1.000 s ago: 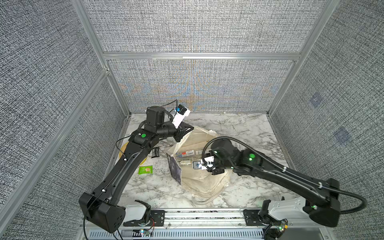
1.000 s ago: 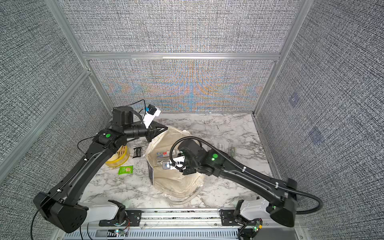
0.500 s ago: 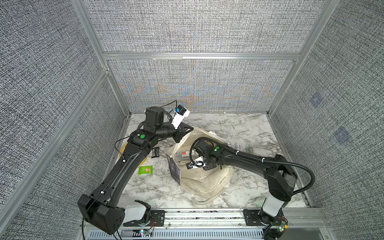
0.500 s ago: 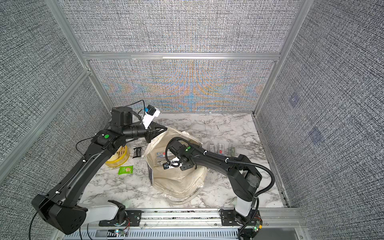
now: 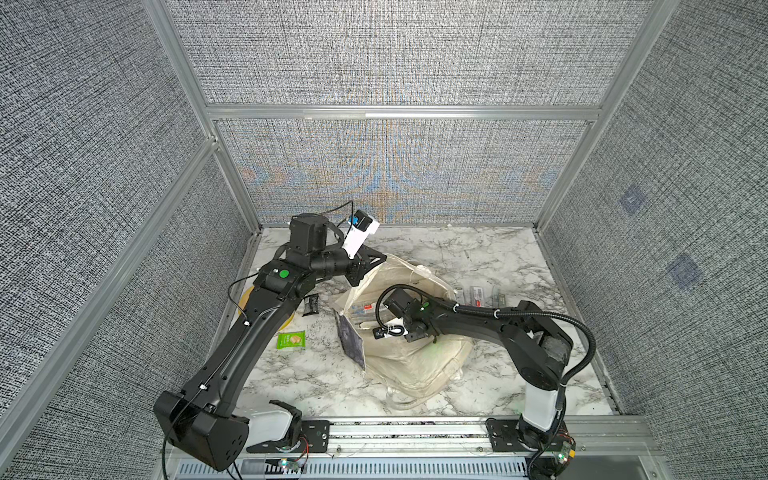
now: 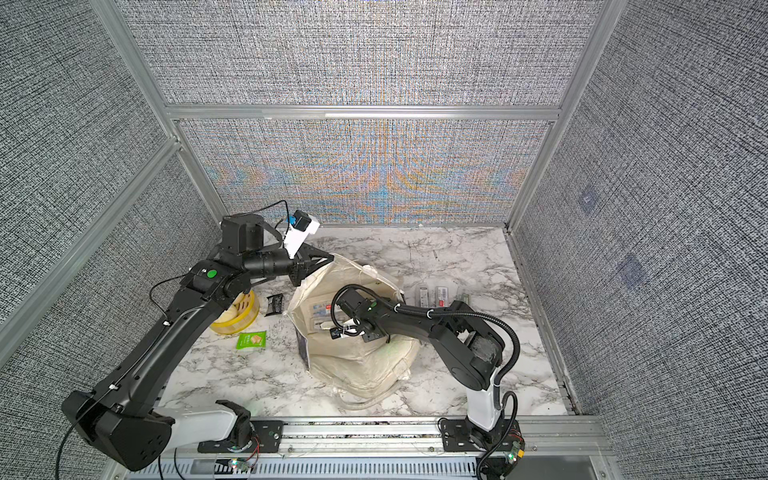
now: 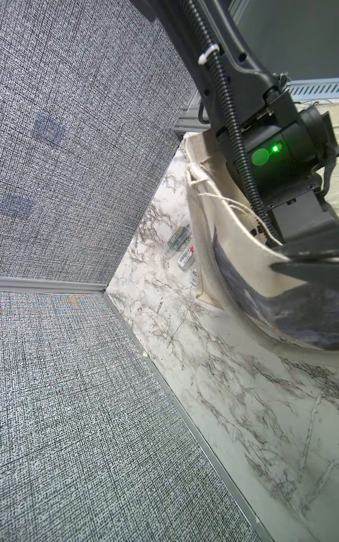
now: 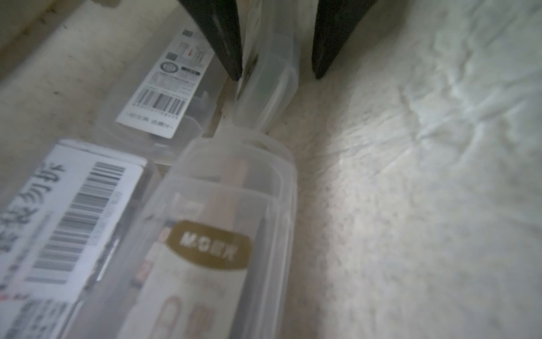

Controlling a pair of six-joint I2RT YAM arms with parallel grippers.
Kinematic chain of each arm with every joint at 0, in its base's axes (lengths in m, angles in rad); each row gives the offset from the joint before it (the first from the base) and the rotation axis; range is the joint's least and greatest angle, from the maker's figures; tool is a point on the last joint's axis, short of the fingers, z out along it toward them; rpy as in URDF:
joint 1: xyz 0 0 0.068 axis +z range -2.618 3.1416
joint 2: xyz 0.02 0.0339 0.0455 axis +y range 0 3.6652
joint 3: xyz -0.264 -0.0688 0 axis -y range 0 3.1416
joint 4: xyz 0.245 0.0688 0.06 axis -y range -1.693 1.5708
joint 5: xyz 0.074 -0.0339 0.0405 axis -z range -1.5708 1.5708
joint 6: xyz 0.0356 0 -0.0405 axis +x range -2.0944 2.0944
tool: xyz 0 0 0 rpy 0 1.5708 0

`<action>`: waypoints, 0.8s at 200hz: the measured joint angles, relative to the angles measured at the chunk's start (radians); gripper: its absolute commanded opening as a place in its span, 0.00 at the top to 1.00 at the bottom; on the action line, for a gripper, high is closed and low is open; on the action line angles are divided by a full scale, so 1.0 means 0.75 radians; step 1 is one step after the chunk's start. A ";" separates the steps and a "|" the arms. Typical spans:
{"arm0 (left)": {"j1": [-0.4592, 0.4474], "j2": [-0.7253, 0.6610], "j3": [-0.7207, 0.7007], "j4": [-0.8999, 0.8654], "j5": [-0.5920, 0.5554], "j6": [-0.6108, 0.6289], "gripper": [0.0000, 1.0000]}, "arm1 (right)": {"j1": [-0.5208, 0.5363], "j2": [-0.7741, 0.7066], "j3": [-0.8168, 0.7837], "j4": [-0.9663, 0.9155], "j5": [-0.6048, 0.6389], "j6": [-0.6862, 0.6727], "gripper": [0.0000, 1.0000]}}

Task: Take out the compass set from the canvas bag
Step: Pick up the compass set from the canvas bag.

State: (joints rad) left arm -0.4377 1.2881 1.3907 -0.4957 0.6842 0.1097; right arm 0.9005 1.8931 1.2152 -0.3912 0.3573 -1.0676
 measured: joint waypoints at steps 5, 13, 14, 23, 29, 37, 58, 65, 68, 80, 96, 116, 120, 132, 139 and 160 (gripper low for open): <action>0.000 -0.001 0.000 0.000 0.000 0.001 1.00 | -0.002 0.000 -0.007 0.016 0.007 0.000 0.63; 0.000 -0.001 0.000 0.000 0.000 0.005 1.00 | -0.002 0.000 -0.015 0.038 0.016 -0.001 0.65; 0.000 -0.001 0.000 0.000 0.000 0.005 1.00 | -0.002 0.000 -0.015 0.040 0.017 -0.001 0.65; 0.000 -0.001 0.000 0.000 0.000 0.005 1.00 | -0.003 0.001 -0.018 0.055 0.027 -0.001 0.68; 0.000 -0.001 0.000 0.000 0.000 0.005 1.00 | -0.003 0.002 -0.019 0.069 0.034 -0.001 0.69; 0.000 -0.001 0.000 0.000 0.000 0.006 1.00 | -0.004 0.007 -0.019 0.089 0.041 -0.001 0.70; 0.000 -0.001 0.000 -0.001 -0.001 0.009 1.00 | -0.004 0.022 -0.019 0.128 0.056 0.002 0.73; 0.000 -0.001 0.000 -0.001 -0.001 0.009 1.00 | -0.004 0.026 -0.019 0.139 0.060 0.003 0.73; 0.000 -0.002 0.000 -0.001 -0.001 0.009 1.00 | -0.004 0.027 -0.019 0.144 0.060 0.005 0.73; 0.000 -0.003 -0.002 -0.001 -0.001 0.009 1.00 | -0.004 0.033 -0.021 0.158 0.060 0.016 0.73; 0.000 -0.003 -0.002 -0.001 -0.001 0.009 1.00 | -0.004 0.046 -0.022 0.174 0.058 0.024 0.73; 0.000 -0.004 -0.002 -0.001 -0.001 0.009 1.00 | -0.004 0.067 -0.023 0.188 0.045 0.036 0.75; 0.000 -0.004 -0.002 -0.001 -0.001 0.009 1.00 | -0.004 0.070 -0.022 0.190 0.045 0.040 0.76; 0.000 -0.005 -0.002 -0.001 -0.001 0.009 1.00 | -0.004 0.073 -0.021 0.190 0.045 0.053 0.78; 0.000 -0.005 -0.002 -0.001 -0.001 0.009 1.00 | -0.004 0.071 -0.018 0.186 0.043 0.063 0.80; 0.000 -0.005 -0.003 0.000 0.000 0.009 1.00 | -0.003 0.050 -0.010 0.159 0.026 0.076 0.84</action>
State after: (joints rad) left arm -0.4377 1.2846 1.3888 -0.4957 0.6842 0.1165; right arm 0.8986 1.9308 1.2076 -0.2722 0.3767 -1.0103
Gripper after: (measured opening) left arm 0.048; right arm 0.186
